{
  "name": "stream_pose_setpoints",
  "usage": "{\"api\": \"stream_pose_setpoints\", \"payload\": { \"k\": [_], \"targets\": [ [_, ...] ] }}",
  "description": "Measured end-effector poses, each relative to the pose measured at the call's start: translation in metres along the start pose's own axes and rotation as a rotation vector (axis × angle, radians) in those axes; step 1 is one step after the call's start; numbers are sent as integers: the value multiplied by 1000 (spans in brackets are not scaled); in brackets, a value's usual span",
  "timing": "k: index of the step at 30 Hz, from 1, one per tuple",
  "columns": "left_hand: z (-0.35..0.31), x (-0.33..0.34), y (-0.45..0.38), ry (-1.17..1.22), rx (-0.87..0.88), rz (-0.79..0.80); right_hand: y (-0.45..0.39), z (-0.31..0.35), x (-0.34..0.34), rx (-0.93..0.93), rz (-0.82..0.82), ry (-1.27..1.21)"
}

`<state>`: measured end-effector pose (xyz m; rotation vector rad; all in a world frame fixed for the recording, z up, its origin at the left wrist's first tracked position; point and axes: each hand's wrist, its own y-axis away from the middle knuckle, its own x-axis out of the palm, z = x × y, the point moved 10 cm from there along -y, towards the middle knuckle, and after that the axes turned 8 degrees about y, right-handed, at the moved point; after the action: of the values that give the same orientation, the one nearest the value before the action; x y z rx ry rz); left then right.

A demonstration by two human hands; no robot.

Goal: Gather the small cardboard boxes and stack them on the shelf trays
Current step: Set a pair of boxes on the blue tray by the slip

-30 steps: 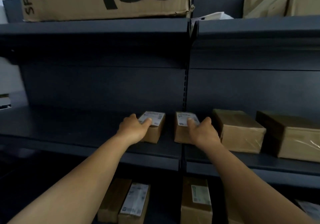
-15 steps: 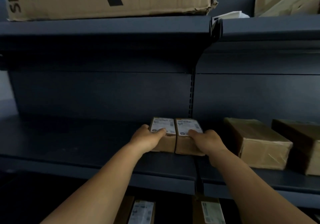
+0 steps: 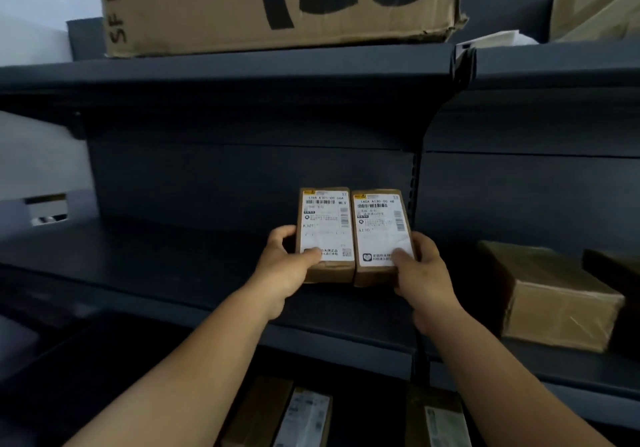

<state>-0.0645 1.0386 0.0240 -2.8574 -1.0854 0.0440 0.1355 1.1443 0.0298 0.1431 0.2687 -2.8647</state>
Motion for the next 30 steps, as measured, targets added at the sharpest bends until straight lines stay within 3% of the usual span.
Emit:
{"api": "stream_pose_setpoints", "payload": {
  "k": [15, 25, 30],
  "targets": [
    [-47, -204, 144, 5, 114, -454, 118, 72, 154, -148, 495, -142],
    [-89, -385, 338, -126, 176, -832, 310, 145, 290, -250, 800, -234],
    [-108, -467, 447, -197, 155, -948, 429, 173, 346, -261, 906, -265]
  ]
}}
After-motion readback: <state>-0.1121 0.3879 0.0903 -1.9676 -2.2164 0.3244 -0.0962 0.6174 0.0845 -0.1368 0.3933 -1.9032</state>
